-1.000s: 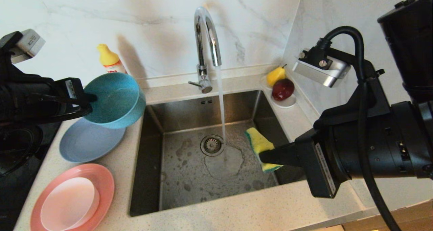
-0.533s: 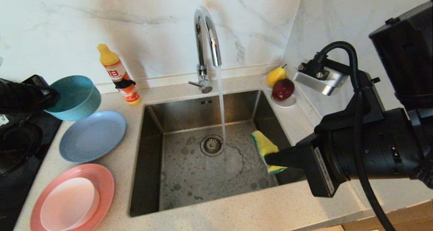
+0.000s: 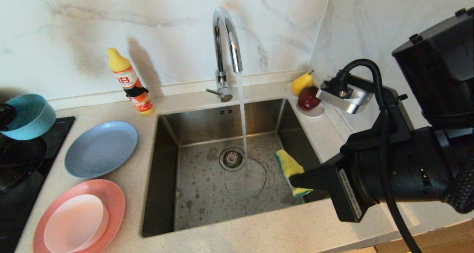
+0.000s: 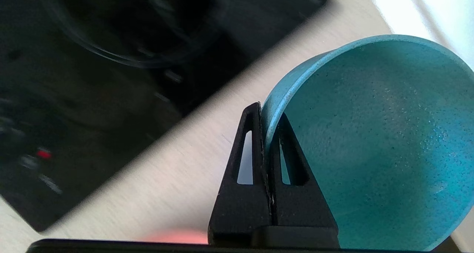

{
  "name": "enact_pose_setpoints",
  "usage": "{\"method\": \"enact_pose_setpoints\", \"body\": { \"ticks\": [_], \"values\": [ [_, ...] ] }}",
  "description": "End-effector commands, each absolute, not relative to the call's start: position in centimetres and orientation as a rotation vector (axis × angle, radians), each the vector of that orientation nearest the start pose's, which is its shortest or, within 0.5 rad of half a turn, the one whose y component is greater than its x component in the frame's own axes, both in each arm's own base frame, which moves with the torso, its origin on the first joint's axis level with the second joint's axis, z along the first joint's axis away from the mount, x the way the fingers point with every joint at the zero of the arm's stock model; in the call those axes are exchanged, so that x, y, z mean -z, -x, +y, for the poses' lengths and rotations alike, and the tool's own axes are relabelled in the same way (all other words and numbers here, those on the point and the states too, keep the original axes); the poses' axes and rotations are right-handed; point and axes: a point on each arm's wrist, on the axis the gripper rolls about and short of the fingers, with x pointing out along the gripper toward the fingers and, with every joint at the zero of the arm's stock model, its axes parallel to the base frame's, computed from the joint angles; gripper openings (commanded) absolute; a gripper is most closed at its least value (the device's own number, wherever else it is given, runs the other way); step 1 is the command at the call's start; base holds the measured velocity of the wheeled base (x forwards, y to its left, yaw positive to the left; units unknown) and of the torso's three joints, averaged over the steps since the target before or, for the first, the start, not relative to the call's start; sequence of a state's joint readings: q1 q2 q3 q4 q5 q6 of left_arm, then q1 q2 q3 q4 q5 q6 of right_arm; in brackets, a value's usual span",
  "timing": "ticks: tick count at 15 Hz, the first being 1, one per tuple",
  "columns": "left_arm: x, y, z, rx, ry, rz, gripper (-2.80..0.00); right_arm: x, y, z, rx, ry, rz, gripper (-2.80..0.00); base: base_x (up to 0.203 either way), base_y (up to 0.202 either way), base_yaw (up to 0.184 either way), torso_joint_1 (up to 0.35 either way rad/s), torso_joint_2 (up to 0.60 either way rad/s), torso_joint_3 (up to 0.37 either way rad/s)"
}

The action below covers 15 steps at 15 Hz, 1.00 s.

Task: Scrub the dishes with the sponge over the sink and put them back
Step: Place the bowl on the table

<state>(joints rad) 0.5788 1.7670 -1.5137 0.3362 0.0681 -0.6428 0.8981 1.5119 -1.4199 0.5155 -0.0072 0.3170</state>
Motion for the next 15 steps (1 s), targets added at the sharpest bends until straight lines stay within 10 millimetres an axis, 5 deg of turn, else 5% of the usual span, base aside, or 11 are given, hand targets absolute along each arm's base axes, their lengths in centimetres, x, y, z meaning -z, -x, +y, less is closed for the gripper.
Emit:
{"method": "enact_pose_setpoints", "body": {
  "ticks": [1,7,15],
  "values": [
    [-23.6,-28.6,22.0,-0.891,0.801,0.411,-2.8,-29.7,-15.5,19.4,-0.757,-0.009,0.705,-2.8,0.0,0.0,0.0,0.0,0.0,0.0],
    [-20.7,-28.6,28.8,-1.032,0.863,0.384,-2.8,-29.2,-15.7,19.8,-0.758,0.0,0.724,-2.8,0.0,0.0,0.0,0.0,0.0,0.0],
    [-17.1,-28.0,33.3,-1.06,0.934,0.415,-2.8,-28.6,-15.7,19.8,-0.761,-0.012,0.713,-2.8,0.0,0.0,0.0,0.0,0.0,0.0]
  ]
}}
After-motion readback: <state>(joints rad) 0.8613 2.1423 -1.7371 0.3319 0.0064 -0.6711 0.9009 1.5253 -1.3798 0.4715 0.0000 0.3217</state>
